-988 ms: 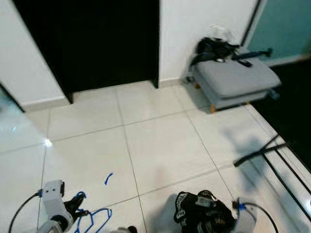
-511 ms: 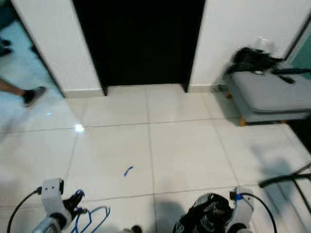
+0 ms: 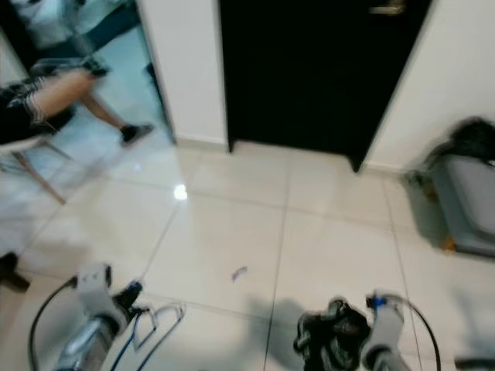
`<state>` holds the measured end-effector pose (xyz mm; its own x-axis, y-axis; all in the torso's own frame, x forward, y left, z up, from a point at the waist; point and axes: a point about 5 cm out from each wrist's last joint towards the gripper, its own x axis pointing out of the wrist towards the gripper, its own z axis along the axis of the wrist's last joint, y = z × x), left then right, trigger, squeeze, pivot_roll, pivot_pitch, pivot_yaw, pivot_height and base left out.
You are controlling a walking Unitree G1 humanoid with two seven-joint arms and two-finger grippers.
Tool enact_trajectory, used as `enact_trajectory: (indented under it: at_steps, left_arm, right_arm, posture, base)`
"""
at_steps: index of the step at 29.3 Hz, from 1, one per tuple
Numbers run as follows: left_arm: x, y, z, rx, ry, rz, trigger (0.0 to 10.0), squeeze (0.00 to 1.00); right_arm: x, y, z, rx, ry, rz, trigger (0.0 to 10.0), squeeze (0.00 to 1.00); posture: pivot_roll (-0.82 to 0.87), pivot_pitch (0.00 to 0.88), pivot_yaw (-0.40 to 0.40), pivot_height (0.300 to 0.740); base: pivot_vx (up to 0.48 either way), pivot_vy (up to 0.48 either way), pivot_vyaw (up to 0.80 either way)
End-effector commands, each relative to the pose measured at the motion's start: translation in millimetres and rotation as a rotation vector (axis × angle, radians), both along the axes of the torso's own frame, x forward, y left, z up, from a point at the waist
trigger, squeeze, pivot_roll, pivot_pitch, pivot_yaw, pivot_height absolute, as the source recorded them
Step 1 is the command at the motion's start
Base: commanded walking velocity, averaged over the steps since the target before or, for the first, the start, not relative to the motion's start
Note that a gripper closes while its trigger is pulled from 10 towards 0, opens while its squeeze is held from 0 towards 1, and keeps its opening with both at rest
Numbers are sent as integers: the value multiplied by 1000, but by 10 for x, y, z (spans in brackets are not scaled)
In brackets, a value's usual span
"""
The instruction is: Hang hanger
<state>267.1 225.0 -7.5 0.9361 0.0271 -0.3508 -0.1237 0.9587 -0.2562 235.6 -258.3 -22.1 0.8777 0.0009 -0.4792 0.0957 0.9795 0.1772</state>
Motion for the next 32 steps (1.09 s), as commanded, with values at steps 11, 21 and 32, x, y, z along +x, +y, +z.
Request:
enact_trajectory:
  at_steps: [11, 21, 32]
  left_arm:
    - [-4, -86, -60, -12, 49, 0, 10000, 0]
    - [11, -117, -50, 1, 47, -39, 10000, 0]
    - [89, -219, 44, 13, -27, -54, 10000, 0]
  right_arm:
    - [-28, -51, 16, 7, -23, -30, 10000, 0]
    - [9, -6, 60, 1, -69, -39, 10000, 0]
    - [1, -9, 81, 5, -86, -45, 10000, 0]
  posture:
    - [18, 72, -61, 740]
    - [-3, 64, -15, 740]
    - [11, 75, -23, 740]
  base:
    - [0, 0, 775]
    - [0, 0, 775]
    - [0, 0, 775]
